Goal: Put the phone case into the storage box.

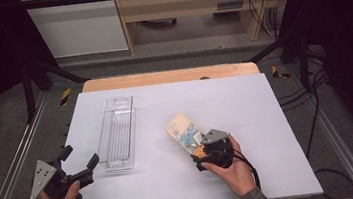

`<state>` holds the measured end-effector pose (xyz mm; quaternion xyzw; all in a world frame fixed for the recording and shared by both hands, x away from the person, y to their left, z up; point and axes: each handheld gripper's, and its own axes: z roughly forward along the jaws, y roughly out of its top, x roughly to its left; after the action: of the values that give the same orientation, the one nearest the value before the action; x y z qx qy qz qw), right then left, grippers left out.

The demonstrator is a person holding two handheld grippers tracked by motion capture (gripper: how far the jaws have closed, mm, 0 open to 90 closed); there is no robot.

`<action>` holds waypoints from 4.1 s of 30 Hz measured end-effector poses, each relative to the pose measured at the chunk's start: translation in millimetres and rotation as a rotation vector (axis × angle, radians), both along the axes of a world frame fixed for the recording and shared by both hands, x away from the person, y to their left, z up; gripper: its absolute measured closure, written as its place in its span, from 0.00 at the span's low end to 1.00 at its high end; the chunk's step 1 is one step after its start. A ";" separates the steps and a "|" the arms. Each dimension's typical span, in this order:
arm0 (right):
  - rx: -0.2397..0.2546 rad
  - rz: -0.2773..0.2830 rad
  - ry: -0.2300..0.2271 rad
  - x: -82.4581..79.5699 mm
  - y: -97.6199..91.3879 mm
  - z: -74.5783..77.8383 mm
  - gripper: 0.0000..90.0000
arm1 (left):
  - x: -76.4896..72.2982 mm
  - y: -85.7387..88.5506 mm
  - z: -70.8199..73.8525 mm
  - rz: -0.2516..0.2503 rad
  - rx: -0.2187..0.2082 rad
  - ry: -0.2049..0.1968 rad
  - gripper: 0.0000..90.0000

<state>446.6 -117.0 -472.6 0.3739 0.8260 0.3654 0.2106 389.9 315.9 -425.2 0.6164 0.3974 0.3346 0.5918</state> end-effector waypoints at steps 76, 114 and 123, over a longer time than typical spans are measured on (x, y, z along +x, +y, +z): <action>0.201 -0.014 -0.261 -22.4 -13.3 26.1 0.13 | 84.1 -193.7 8.1 -0.386 -0.105 0.201 0.21; 0.275 0.009 -0.232 -20.6 -11.1 22.4 0.13 | 88.8 -190.4 10.1 -0.482 -0.305 0.273 0.80; 0.288 0.018 -0.217 -18.9 -10.7 20.1 0.13 | 86.2 -192.5 13.2 -0.531 -0.337 0.267 0.86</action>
<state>427.6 -127.8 -452.4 0.3511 0.7410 0.5200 0.2392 476.1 123.5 -412.0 0.6302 0.3470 0.0147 0.6945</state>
